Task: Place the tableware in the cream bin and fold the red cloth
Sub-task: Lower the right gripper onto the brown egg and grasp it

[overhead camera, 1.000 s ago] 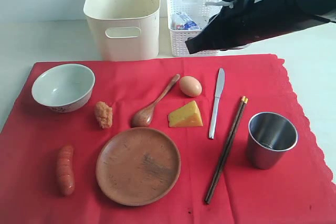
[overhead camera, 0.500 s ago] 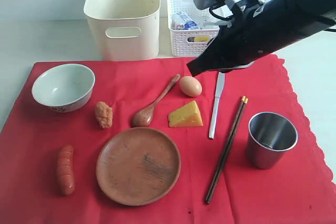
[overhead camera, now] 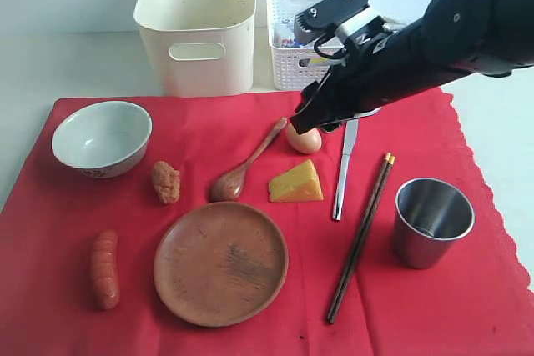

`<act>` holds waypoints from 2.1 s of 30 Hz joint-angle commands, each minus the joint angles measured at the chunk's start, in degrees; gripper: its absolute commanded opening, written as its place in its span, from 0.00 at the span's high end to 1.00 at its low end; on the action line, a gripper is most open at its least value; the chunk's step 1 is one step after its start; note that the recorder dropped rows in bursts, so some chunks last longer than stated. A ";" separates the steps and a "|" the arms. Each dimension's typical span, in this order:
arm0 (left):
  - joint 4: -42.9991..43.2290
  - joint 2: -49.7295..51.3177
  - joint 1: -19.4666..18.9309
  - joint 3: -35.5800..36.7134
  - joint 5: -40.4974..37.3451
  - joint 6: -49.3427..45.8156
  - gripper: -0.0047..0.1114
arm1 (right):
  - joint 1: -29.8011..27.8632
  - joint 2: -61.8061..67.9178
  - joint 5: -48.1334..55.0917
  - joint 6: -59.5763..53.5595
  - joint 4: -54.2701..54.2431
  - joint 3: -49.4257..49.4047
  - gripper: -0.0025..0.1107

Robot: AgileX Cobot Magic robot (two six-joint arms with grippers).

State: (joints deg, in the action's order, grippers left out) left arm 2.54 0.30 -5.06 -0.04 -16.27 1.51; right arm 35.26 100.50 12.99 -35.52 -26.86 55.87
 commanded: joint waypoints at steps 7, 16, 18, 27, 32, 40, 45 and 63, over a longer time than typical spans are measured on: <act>-0.21 -0.30 -0.17 0.04 0.46 0.47 0.95 | 0.08 7.59 -7.99 -0.93 0.03 0.81 0.35; -0.21 -0.30 -0.17 0.04 0.46 0.47 0.95 | 0.08 12.57 -5.54 -0.93 -0.58 4.03 0.36; -0.21 -0.30 -0.17 0.04 0.46 0.47 0.95 | 0.08 14.43 -6.02 -0.93 -0.58 4.59 0.36; -0.21 -0.30 -0.17 0.04 0.46 0.47 0.95 | 0.08 17.40 -7.45 -0.93 -0.58 6.34 0.60; -0.21 -0.30 -0.17 0.04 0.46 0.47 0.95 | 0.08 17.40 -7.58 -0.93 -0.58 6.34 0.79; -0.21 -0.30 -0.17 0.04 0.46 0.47 0.95 | 0.08 17.40 -7.38 -0.93 -0.58 6.34 0.98; -0.21 -0.30 -0.17 0.04 0.46 0.47 0.95 | 0.08 17.26 -7.38 -0.93 -0.58 6.34 0.98; -0.21 -0.30 -0.17 0.04 0.46 0.47 0.95 | 0.08 8.89 -1.73 -0.36 -1.39 6.34 0.98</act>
State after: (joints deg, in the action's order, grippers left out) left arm 2.54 0.30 -5.06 -0.04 -16.27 1.51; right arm 35.26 110.13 10.93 -36.07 -27.70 61.89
